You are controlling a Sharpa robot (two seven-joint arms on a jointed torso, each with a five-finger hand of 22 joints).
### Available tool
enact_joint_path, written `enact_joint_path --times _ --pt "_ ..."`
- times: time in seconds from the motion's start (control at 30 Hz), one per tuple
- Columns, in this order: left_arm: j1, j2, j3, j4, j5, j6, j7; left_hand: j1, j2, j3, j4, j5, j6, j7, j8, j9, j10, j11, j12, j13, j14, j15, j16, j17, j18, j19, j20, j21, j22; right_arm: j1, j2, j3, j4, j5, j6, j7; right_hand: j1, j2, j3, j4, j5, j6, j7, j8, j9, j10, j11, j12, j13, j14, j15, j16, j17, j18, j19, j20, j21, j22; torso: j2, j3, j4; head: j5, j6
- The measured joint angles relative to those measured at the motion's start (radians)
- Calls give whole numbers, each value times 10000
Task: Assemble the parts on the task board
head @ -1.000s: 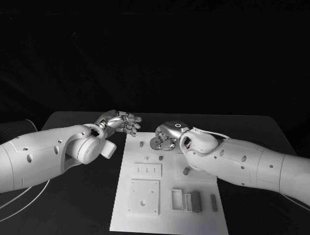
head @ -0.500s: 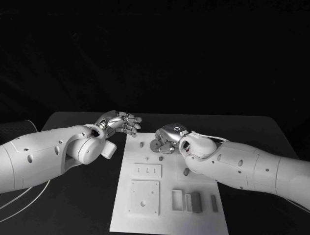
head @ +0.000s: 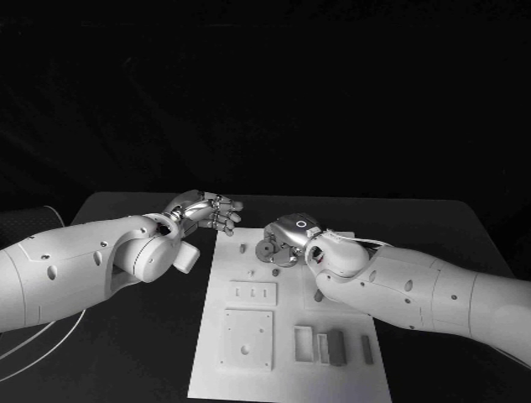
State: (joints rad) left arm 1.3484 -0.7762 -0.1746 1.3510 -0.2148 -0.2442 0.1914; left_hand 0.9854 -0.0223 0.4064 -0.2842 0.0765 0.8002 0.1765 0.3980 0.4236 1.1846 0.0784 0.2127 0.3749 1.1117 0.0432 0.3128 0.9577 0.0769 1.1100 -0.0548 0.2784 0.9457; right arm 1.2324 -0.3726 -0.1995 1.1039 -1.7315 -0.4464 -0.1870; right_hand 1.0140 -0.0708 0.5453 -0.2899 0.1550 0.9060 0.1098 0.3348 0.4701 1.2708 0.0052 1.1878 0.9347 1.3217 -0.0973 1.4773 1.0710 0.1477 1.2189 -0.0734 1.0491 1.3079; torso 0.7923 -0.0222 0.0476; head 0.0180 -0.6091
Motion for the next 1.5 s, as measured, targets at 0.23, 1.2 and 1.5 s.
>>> enact_joint_path --times 0.23,1.2,1.5 --pt "0 5 0 -17 0 2 -6 0 0 0 0 0 0 0 0 9 0 0 0 9 -1 -1 0 -2 -23 0 0 -13 5 -7 9 -12 -54 -99 -61 -127 52 52 -4 -4 40 1 0 -14 -28 0 0 0 -10 1 1 0 -8 1 0 0 0 0 1 2 -2 14 15" --pt "1 32 1 -36 -3 4 -19 35 -35 0 0 0 0 0 0 25 0 0 -38 23 -4 -3 -37 15 46 0 0 -39 14 -30 120 -28 -168 -47 -57 -228 124 -199 29 31 30 -276 264 -345 -169 157 93 -129 -35 44 83 -40 -166 9 34 38 0 0 2 -2 -4 38 18" --pt "4 24 1 -36 -4 4 -22 35 -35 0 0 0 0 0 0 24 0 0 -38 25 -4 -4 -38 25 7 0 0 -39 13 -28 105 -28 -227 86 0 -238 -82 -555 68 156 -48 -692 407 -591 -374 123 237 -145 -35 -16 190 -79 -285 8 105 40 -64 0 2 -2 -8 35 5"
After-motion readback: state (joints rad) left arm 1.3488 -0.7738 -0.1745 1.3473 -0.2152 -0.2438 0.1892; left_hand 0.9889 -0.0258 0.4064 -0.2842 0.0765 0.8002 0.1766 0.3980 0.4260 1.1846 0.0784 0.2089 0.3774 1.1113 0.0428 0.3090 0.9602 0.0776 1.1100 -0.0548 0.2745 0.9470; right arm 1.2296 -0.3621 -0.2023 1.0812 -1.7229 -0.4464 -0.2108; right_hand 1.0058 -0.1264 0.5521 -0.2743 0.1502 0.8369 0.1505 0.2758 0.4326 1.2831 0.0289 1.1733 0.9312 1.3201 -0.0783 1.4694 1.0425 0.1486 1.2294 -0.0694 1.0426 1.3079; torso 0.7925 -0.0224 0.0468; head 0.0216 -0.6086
